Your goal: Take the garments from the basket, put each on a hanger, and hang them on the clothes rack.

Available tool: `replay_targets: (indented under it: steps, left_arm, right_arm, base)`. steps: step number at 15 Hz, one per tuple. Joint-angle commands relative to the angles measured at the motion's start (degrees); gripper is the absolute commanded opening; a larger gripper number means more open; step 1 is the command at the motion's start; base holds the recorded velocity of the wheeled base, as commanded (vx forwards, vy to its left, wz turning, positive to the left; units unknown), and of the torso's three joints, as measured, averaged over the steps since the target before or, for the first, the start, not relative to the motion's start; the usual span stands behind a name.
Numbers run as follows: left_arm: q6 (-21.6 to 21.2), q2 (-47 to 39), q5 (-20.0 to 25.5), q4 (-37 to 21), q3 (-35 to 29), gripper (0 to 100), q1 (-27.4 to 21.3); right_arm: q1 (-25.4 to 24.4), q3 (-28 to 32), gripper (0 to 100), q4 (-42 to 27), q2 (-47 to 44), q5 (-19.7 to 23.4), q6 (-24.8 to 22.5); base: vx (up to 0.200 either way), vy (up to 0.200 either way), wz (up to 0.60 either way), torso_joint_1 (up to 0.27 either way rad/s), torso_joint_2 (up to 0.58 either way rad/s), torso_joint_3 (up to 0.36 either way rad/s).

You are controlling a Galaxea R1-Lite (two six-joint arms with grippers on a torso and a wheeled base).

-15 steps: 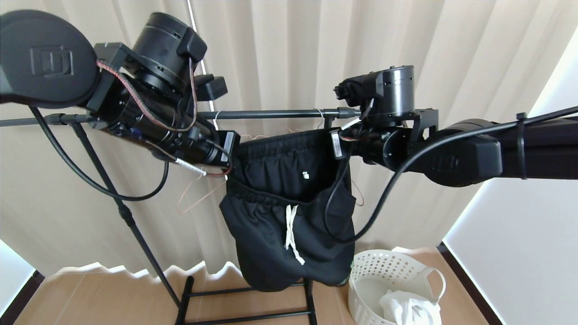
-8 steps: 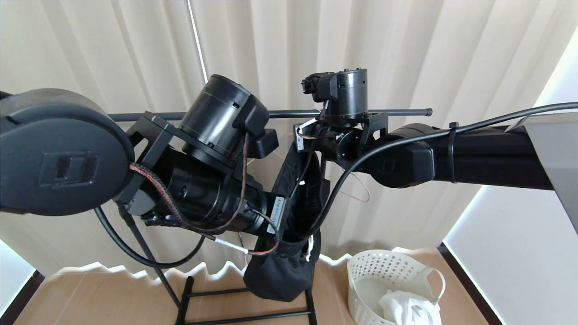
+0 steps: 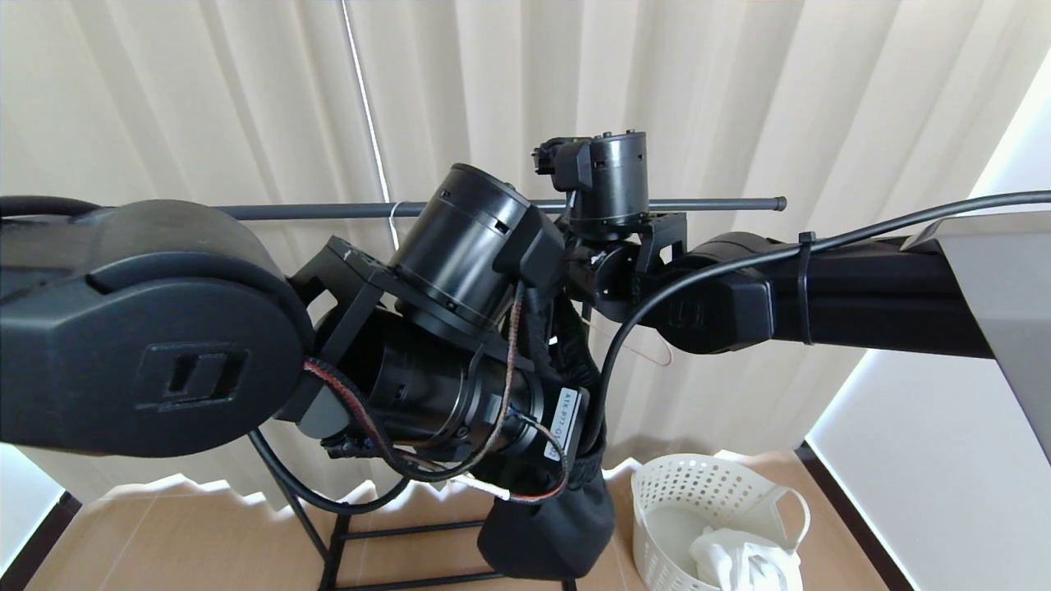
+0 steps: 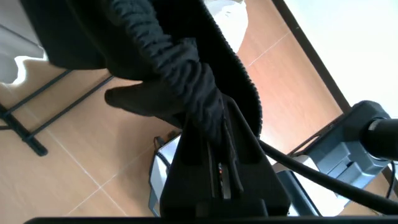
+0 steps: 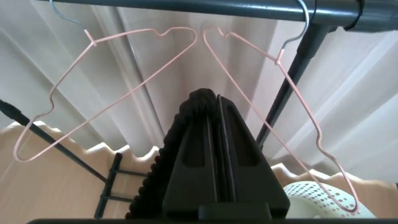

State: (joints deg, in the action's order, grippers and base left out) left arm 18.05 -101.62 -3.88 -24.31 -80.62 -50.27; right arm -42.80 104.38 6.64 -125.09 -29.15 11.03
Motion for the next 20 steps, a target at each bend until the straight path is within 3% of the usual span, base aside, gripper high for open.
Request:
replay_targets:
  steps: [1,3,6,10,12,14,15,17,20]
  left_arm:
    - [0.05,2.39,-2.45,-0.04,2.48,0,0.35]
    - [-0.39,4.15,-3.51,-0.13,3.98,0,1.49]
    - [-4.08,6.87,-4.47,0.75,7.93,0,9.49]
    - [-8.74,1.78,-4.3,8.93,7.58,0,17.58]
    - [-10.76,-2.79,-4.47,13.94,6.0,0,18.28]
    - [-10.85,-6.22,-4.91,14.99,2.83,0,18.28]
    - [-10.85,-6.31,-4.91,14.99,2.75,0,18.28]
    - [-10.41,-8.77,-6.76,16.05,-0.42,0,18.55]
    - [-10.5,-9.74,-7.46,17.1,-2.79,0,18.46]
  right_arm:
    - [0.26,-1.72,0,-0.14,1.69,-0.03,1.27]
    - [0.97,-3.83,0,-0.05,3.1,-0.03,1.36]
    - [3.78,-13.5,0,0.21,8.46,-0.03,1.8]
    - [4.48,-25.54,0,3.55,16.72,-0.21,1.45]
    - [4.48,-31.69,0,8.47,19.62,-1.26,0.31]
    - [3.78,-39.78,0,16.3,21.29,-4.07,-3.21]
    - [3.6,-40.39,0,17.0,21.46,-3.99,-3.47]
    - [2.37,-50.32,0,29.92,23.4,-4.16,-8.66]
    - [0.88,-51.47,0,32.99,21.9,-6.71,-11.21]
  base:
    - [0.0,0.0,0.0,0.0,0.0,0.0]
    - [0.0,0.0,0.0,0.0,0.0,0.0]
    - [0.0,0.0,0.0,0.0,0.0,0.0]
    - [0.0,0.0,0.0,0.0,0.0,0.0]
    - [0.0,0.0,0.0,0.0,0.0,0.0]
    - [0.0,0.0,0.0,0.0,0.0,0.0]
    - [0.0,0.0,0.0,0.0,0.0,0.0]
    - [0.0,0.0,0.0,0.0,0.0,0.0]
    - [0.0,0.0,0.0,0.0,0.0,0.0]
